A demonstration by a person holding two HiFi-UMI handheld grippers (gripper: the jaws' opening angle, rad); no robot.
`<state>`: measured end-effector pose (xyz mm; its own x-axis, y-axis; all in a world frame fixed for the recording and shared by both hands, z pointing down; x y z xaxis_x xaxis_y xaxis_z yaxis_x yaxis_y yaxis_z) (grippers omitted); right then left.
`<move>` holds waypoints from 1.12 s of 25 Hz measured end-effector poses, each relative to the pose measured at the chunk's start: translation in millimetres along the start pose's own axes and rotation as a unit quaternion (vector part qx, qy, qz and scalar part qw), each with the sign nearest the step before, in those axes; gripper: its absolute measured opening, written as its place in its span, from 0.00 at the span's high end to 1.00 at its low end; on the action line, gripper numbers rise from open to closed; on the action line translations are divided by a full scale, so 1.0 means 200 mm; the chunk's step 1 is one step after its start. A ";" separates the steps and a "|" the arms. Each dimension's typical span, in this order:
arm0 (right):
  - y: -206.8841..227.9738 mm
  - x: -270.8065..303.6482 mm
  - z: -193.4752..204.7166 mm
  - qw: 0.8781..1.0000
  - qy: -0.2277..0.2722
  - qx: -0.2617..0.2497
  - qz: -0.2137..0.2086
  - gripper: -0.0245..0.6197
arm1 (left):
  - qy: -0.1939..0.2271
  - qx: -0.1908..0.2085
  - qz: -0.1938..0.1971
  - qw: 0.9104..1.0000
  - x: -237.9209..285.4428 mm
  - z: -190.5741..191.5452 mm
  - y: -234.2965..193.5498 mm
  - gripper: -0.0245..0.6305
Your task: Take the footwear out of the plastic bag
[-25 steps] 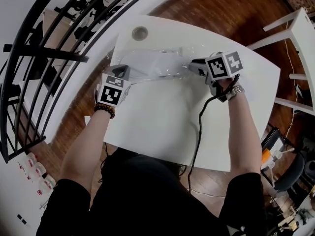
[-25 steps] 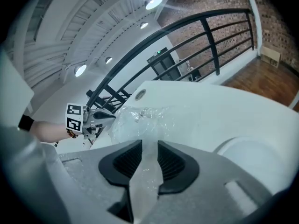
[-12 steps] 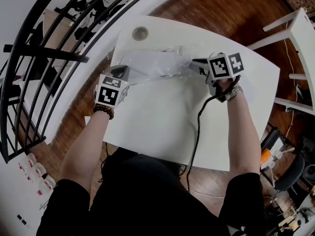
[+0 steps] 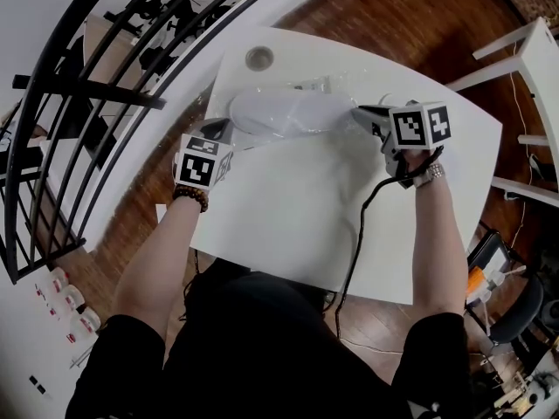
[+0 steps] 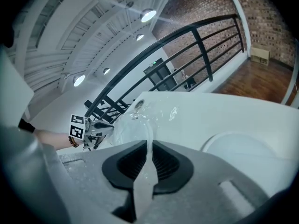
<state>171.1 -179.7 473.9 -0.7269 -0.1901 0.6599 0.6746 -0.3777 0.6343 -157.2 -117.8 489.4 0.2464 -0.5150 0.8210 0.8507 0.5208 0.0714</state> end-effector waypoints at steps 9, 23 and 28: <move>-0.01 -0.15 0.03 0.999 0.037 0.009 0.015 0.92 | -0.010 0.001 0.001 1.000 -0.02 0.04 -0.02 0.94; 0.13 -0.49 0.16 0.991 0.106 0.067 0.042 0.93 | -0.031 0.009 0.010 0.999 0.01 0.05 0.00 0.94; 0.20 -0.58 0.23 0.986 0.129 0.091 0.057 0.93 | -0.035 0.013 0.010 0.999 0.02 0.05 -0.01 0.94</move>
<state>288.6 -130.0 440.8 -0.6382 -0.4550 0.6210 0.7483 -0.1771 0.6393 -163.2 -114.2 498.3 0.2296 -0.4555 0.8601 0.8337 0.5481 0.0677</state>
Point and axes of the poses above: the fingertips, and each gripper's own axes: x forward along the fingers, y to its right, z out of its underside, the point moved 7 cm from there along -x, backward along the fingers, and after that the axes turned 5 degrees about x, right-handed, at the moved point
